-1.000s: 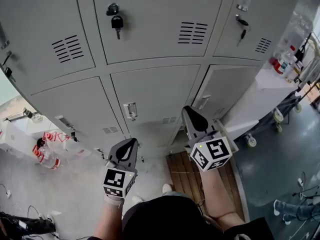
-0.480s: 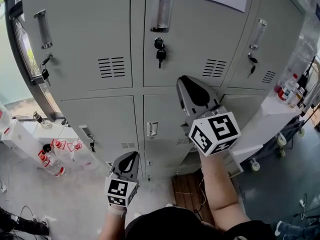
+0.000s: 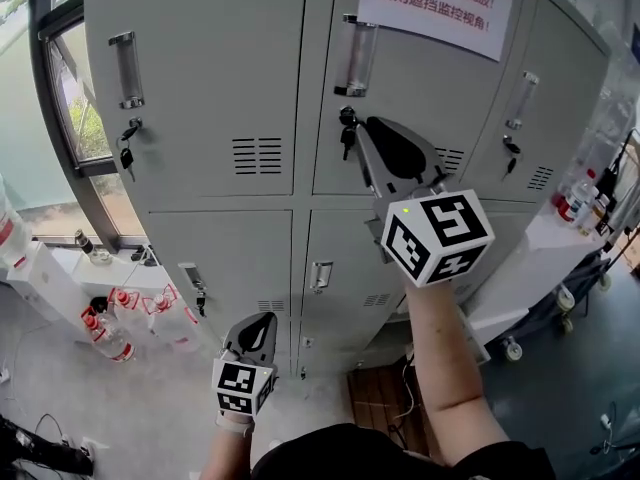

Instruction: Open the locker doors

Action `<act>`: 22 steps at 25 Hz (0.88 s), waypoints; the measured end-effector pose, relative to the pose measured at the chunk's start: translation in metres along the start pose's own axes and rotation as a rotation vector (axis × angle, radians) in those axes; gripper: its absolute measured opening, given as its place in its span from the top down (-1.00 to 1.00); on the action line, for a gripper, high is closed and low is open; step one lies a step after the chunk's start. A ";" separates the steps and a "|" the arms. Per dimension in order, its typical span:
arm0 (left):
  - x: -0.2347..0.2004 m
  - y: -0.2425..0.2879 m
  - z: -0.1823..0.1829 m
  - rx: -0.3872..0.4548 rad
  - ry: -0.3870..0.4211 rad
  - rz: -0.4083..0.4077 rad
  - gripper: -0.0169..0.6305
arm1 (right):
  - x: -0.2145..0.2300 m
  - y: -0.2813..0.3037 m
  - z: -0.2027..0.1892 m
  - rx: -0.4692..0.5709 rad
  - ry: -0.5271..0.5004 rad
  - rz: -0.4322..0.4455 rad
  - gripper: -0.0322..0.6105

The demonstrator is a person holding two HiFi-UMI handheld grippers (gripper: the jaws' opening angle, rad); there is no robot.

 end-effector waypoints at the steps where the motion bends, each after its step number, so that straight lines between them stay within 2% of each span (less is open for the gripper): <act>1: -0.002 0.000 0.000 0.000 -0.002 0.001 0.90 | 0.000 0.000 0.000 0.001 0.008 0.002 0.72; 6: -0.004 0.003 0.002 0.009 -0.005 -0.014 0.90 | -0.001 -0.001 0.009 -0.017 -0.043 -0.019 0.71; 13: -0.005 0.003 0.001 0.014 -0.005 -0.026 0.90 | -0.001 0.008 0.041 0.041 -0.088 -0.024 0.67; 22: -0.014 -0.010 -0.002 0.011 -0.011 -0.012 0.90 | -0.002 0.047 0.060 0.023 -0.037 -0.004 0.42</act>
Point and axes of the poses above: the fingertips, and each gripper's own axes: y forward along the fingers, x to its right, z out of its top, the point moved 7 cm from there along -y, backward along the fingers, and after that the axes turned 2 degrees about -z, right-handed, at the moved point
